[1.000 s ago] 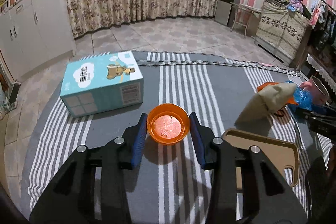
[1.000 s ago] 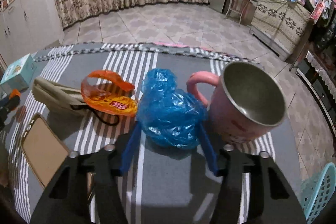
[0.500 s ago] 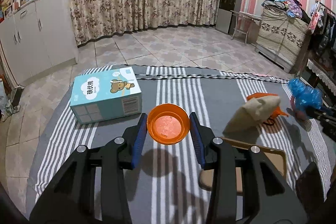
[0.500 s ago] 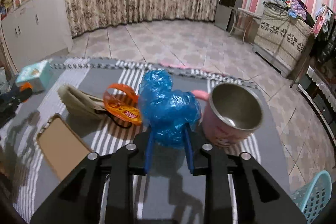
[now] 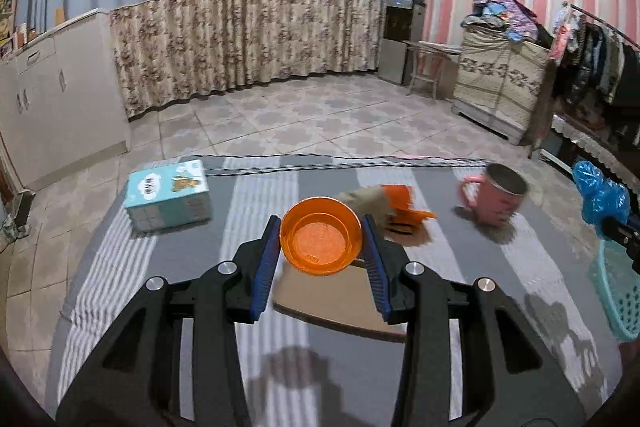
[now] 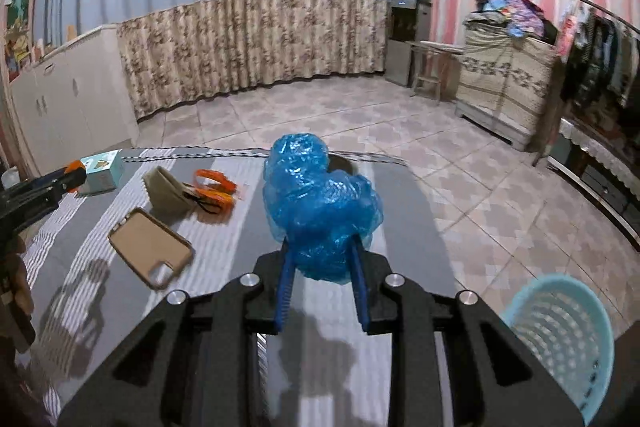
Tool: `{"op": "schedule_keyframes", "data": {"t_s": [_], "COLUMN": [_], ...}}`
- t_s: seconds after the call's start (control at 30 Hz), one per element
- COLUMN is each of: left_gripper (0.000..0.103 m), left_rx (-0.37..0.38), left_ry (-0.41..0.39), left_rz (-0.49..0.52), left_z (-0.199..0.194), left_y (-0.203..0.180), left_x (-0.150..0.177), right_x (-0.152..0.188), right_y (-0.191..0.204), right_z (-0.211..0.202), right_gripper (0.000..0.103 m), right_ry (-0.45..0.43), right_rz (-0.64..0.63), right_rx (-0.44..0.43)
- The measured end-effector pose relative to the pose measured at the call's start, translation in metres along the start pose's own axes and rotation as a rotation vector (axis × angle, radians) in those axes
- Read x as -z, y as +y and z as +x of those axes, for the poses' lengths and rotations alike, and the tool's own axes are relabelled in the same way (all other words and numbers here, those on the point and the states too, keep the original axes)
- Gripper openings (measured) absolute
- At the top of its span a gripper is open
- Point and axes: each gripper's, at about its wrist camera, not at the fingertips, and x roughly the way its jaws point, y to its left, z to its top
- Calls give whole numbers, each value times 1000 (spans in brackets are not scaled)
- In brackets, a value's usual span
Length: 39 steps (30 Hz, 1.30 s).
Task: Collect trash
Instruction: 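Carry the orange lid and blue bag over the blue basket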
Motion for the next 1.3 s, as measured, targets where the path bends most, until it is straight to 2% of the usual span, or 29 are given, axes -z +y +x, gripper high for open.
{"op": "schedule_keyframes", "data": {"t_s": [0.13, 0.3, 0.57, 0.73, 1.0, 1.17, 1.3], "left_gripper": [39, 39, 39, 39, 40, 40, 40], "left_rx": [43, 86, 173, 246, 388, 467, 488], "left_ry": [-17, -40, -22, -15, 11, 62, 82], "left_rz": [27, 96, 171, 186, 272, 313, 373], "left_z": [-19, -36, -35, -29, -18, -8, -2], "left_y": [-36, -93, -176, -227, -326, -377, -407], "left_x": [5, 9, 20, 29, 57, 79, 94], "right_x": [18, 44, 71, 74, 85, 87, 91], "right_y": [-43, -104, -181, -207, -238, -246, -256], "right_z": [-28, -57, -62, -57, -50, -45, -45], "right_gripper": [26, 26, 26, 26, 26, 26, 26], "right_ry": [-14, -36, -38, -23, 16, 28, 38], "right_rz": [40, 115, 250, 251, 291, 291, 313], "right_rx": [61, 177, 270, 296, 318, 319, 317]}}
